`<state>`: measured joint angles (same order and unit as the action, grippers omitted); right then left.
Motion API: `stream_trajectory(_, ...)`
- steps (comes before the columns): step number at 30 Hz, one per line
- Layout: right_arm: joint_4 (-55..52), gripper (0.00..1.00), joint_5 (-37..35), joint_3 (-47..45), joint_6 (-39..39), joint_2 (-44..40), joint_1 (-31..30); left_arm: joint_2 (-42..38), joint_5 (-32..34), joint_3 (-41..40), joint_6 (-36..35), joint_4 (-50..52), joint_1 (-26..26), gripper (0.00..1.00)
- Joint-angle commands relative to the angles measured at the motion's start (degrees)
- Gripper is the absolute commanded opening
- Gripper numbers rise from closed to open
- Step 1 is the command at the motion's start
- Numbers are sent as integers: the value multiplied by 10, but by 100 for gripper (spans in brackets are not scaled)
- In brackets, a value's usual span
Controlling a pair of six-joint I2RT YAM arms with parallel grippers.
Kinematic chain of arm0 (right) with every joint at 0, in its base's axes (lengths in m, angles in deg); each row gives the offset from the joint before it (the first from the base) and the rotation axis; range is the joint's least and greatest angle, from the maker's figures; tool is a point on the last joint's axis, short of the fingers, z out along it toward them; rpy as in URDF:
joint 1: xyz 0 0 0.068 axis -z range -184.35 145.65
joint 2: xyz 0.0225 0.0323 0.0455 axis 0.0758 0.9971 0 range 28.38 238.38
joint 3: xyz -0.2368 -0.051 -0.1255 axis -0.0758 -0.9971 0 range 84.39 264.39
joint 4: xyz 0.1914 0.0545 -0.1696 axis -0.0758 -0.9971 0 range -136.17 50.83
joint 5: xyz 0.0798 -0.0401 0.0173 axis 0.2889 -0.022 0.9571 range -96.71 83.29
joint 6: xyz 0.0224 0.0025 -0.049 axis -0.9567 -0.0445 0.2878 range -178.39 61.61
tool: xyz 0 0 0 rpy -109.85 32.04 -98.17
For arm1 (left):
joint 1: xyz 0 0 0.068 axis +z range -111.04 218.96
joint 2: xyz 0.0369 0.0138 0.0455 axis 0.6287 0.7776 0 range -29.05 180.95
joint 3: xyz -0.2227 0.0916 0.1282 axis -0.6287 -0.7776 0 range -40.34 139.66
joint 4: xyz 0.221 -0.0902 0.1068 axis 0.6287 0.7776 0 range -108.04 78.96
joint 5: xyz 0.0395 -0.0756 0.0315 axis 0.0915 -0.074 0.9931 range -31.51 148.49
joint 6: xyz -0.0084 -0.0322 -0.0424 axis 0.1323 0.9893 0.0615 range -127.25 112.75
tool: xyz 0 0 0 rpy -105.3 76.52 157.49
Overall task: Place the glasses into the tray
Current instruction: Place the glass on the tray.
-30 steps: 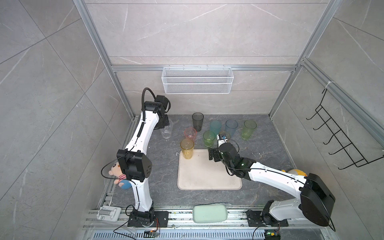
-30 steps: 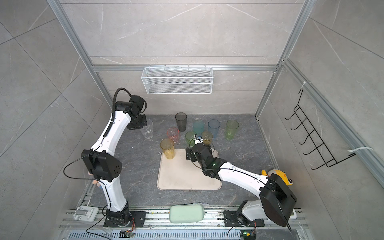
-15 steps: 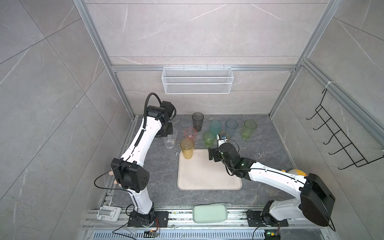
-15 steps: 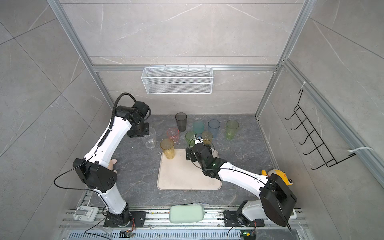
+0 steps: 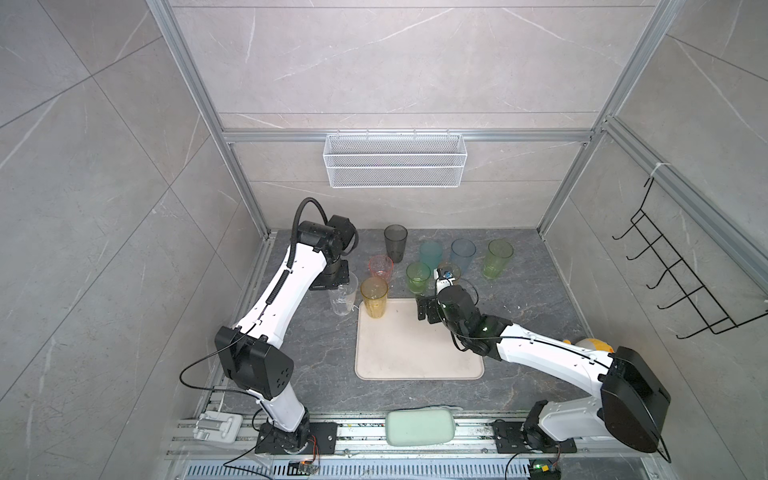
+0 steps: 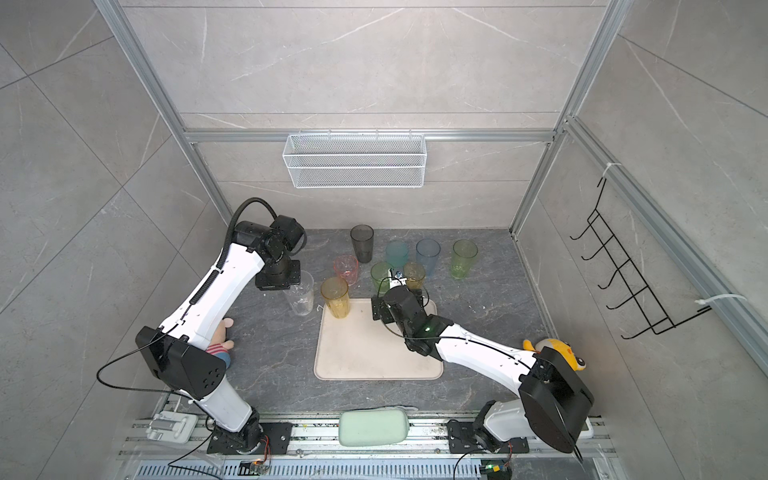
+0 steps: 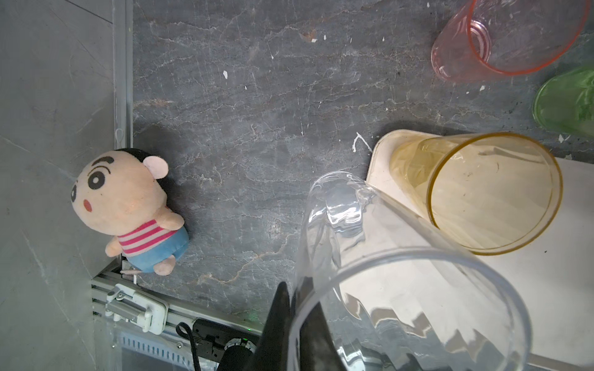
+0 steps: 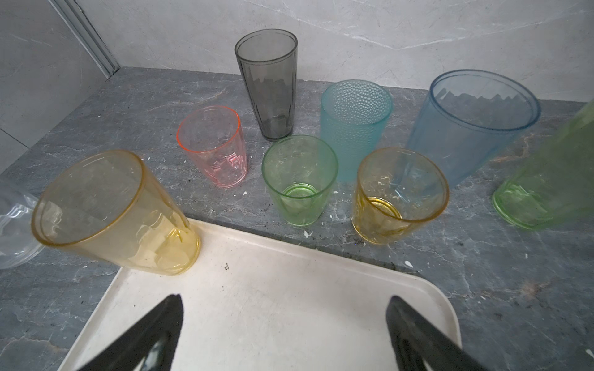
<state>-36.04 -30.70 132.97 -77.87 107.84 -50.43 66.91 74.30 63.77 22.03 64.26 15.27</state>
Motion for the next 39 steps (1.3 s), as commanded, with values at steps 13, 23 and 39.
stream_trajectory(13,-14,100,-6,16,6,10,1,-76,-87,-119,31,-67,-41,0)
stream_trajectory(23,-14,100,-4,17,6,11,1,-69,-85,-151,54,-106,-80,0)
stream_trajectory(39,-14,100,-3,18,5,13,1,-55,-78,-184,69,-143,-102,0)
